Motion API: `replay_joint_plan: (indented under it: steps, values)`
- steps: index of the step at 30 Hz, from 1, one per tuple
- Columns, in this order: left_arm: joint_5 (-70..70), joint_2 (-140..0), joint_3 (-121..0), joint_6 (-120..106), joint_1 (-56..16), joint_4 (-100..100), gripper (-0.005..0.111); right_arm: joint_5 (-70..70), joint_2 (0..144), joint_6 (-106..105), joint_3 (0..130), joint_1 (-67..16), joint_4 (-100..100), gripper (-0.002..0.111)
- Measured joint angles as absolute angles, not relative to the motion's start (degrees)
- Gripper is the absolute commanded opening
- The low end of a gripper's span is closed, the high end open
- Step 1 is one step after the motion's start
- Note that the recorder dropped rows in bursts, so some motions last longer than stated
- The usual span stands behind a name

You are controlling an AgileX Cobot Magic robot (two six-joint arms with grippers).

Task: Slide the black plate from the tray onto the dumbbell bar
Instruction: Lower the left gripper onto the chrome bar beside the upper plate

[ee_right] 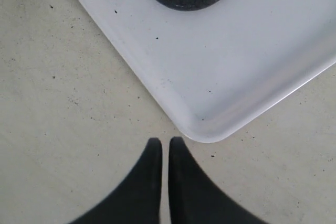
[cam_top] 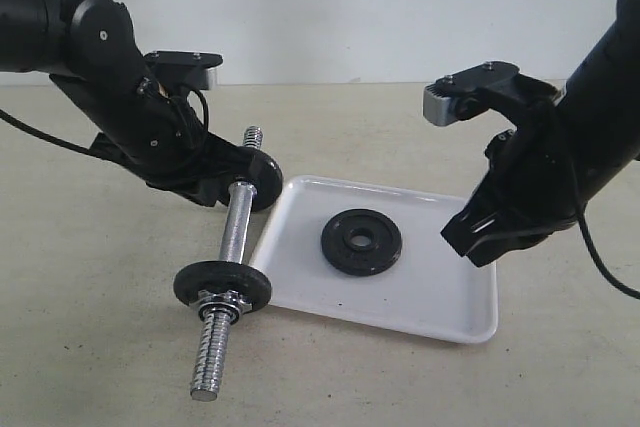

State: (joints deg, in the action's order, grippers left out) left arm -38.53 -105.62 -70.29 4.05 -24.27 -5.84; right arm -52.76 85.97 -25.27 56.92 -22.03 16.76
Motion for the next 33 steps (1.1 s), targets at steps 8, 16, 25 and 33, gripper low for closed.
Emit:
replay_joint_plan:
  steps: [8, 16, 25, 33]
  values:
    - [-38.2, -105.62, -70.29, 3.37, -24.39, -5.97, 0.035, -53.61, 86.07, -25.4, 56.92, -22.03, 16.76, 0.0]
    - [-35.18, -105.62, -70.29, -0.68, -24.49, -12.19, 0.068, -54.76, 86.07, -25.4, 57.01, -22.03, 16.76, 0.0]
    - [-33.43, -108.53, -70.29, 4.28, -24.49, -12.66, 0.068, -56.16, 86.07, -25.4, 57.01, -22.03, 16.76, 0.0]
    - [-32.03, -112.2, -70.29, 5.16, -24.83, -14.54, 0.068, -56.29, 86.07, -26.7, 57.01, -22.03, 16.76, 0.0]
